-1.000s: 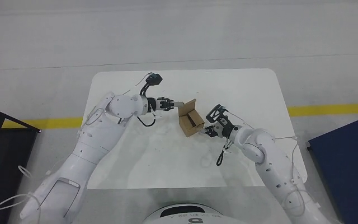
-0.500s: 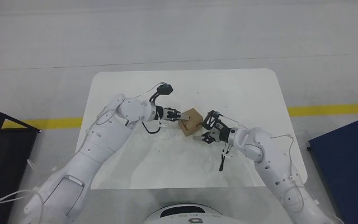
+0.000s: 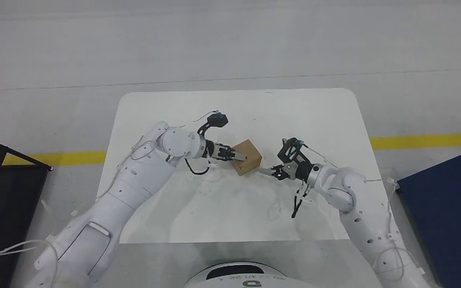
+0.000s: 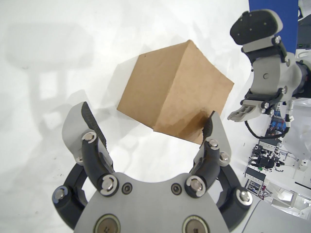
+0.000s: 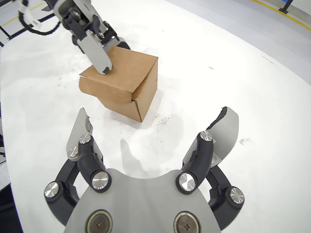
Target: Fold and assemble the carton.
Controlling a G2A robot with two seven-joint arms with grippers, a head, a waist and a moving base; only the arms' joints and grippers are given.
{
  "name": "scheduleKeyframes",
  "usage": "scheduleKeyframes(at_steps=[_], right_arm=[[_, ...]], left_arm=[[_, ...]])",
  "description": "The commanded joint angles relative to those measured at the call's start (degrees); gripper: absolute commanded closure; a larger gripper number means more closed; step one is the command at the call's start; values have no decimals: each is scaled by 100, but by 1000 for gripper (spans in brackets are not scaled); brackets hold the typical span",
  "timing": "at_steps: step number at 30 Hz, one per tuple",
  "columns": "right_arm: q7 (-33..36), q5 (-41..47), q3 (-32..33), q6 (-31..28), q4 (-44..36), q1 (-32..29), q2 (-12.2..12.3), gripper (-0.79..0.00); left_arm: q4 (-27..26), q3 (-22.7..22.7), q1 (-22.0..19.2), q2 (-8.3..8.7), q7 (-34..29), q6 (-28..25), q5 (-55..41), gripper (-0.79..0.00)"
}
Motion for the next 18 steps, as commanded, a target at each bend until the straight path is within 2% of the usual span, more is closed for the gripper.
scheduleKeyframes(at_steps=[1,14,17,18], right_arm=[[51,6,-92,70,62,96,-15,-785],[326,10,-565,97,293,509,-75,-736],[361,13,-609,118,315,551,-79,-714],[379,9,-620,132,319,562,-79,-677]], left_arm=[[2,12,-4,-3,-15,3,15,-785],[-14,80,-28,-27,-66,19,106,-785],[2,92,-41,-34,-82,17,111,-785],[8,98,-42,-37,-87,15,115,-785]])
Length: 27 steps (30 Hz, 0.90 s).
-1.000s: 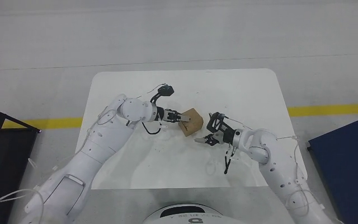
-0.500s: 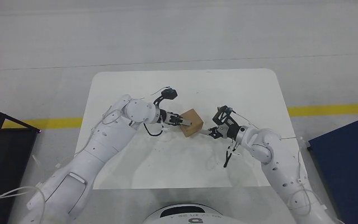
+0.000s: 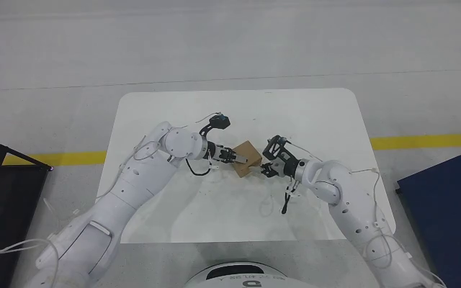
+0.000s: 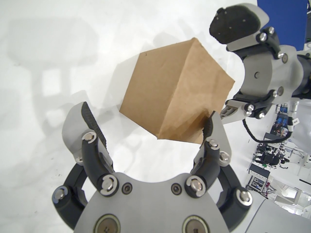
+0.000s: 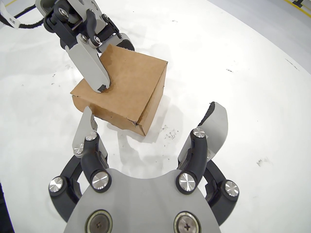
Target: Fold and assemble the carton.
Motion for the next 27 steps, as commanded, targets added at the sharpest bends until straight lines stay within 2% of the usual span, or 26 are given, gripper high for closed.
scheduleKeyframes(at_steps=[1,4,8,12,20,27], right_arm=[[25,-8,-14,44,8,16,-1,-659],[64,9,-39,121,47,52,-6,-523],[73,58,-51,151,75,81,-6,-437],[56,65,9,173,40,43,12,-425],[-146,65,184,63,-200,-165,68,-517],[-287,-49,206,-94,-448,-308,104,-523]], left_arm=[[11,9,0,-4,-3,-4,-1,-785],[45,20,-1,-11,-22,-26,-15,-785],[96,19,-17,-20,-28,-33,-42,-785],[116,7,-37,-26,-16,-55,-61,-785],[111,-218,-1,7,170,-163,-293,-785],[125,-480,80,92,282,-127,-253,-785]])
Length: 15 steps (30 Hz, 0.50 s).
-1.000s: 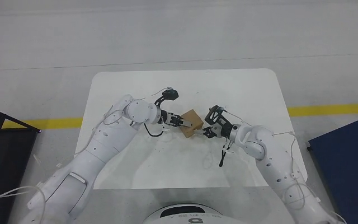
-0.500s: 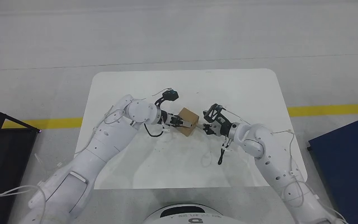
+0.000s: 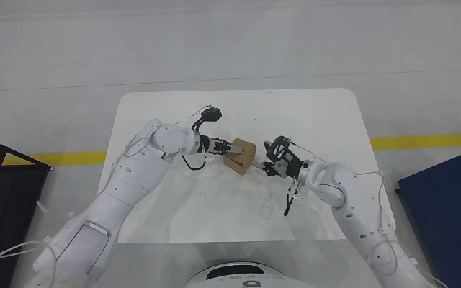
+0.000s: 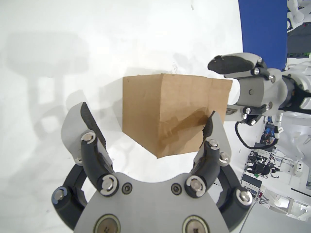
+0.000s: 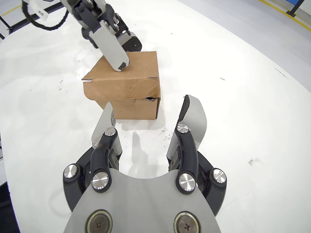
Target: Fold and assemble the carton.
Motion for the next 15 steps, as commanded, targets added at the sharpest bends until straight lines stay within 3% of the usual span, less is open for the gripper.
scheduleKeyframes(at_steps=[1,15], right_arm=[[-20,-17,1,-7,-37,-20,5,-523],[17,-129,-285,10,-109,145,-15,-443]], left_arm=[[-15,-53,29,16,42,6,-1,-785],[56,-44,131,16,98,-33,-42,-785]])
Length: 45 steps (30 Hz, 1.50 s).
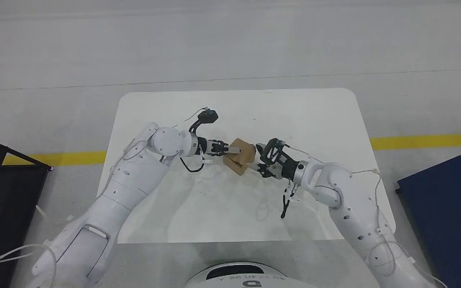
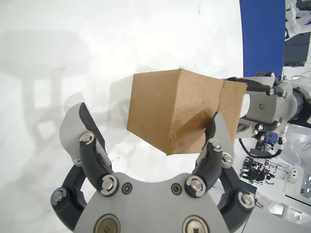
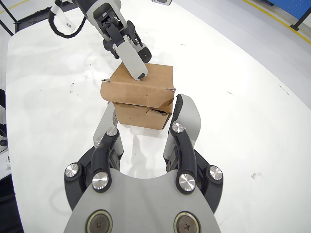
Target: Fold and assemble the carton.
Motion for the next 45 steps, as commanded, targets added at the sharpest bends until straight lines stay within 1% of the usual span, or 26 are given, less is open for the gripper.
scheduleKeyframes(at_steps=[1,10,19,21,23,24,25,26,27,28,32,35,38,40,43,45], right_arm=[[30,-3,-61,16,27,58,-9,-443],[128,15,-221,239,169,222,-43,-456],[169,57,-240,318,189,260,-44,-422],[159,46,-233,317,171,250,-40,-428],[156,16,-219,295,152,244,-32,-480],[167,-39,-203,279,134,250,-25,-520],[184,-113,-183,244,113,255,-15,-588],[201,-195,-147,206,79,265,-2,-677],[215,-280,-95,148,30,277,15,-748],[242,-382,-23,52,-35,299,38,-785],[661,-972,201,-280,-449,351,131,-785],[1221,-1413,157,-630,-838,412,178,-785],[1888,-1663,-25,-921,-1077,682,180,-785],[2229,-1638,-229,-1147,-1153,928,157,-776],[2735,-1543,-556,-1290,-1104,1317,100,-727],[3015,-1423,-807,-1339,-963,1590,46,-720]], left_arm=[[22,5,-9,-5,-4,-12,-19,-785],[50,7,-16,-11,-8,-69,-59,-785],[36,58,-19,-25,-44,-77,-57,-785],[51,57,-24,-29,-51,-87,-89,-785],[88,15,-35,-32,-50,-114,-216,-785],[125,-26,-46,-29,-44,-132,-292,-785],[167,-72,-61,-24,-43,-157,-359,-785],[207,-125,-77,-15,-36,-180,-415,-785],[238,-186,-84,-6,-25,-210,-491,-785],[270,-258,-93,7,-12,-226,-561,-785],[281,-513,-101,83,42,-250,-555,-785],[132,-728,-1,154,91,-238,-568,-785],[-62,-980,136,244,71,-188,-545,-785],[-220,-1167,244,302,94,-194,-566,-785],[-247,-1200,267,312,110,-207,-570,-785],[-247,-1200,267,312,110,-207,-570,-785]])
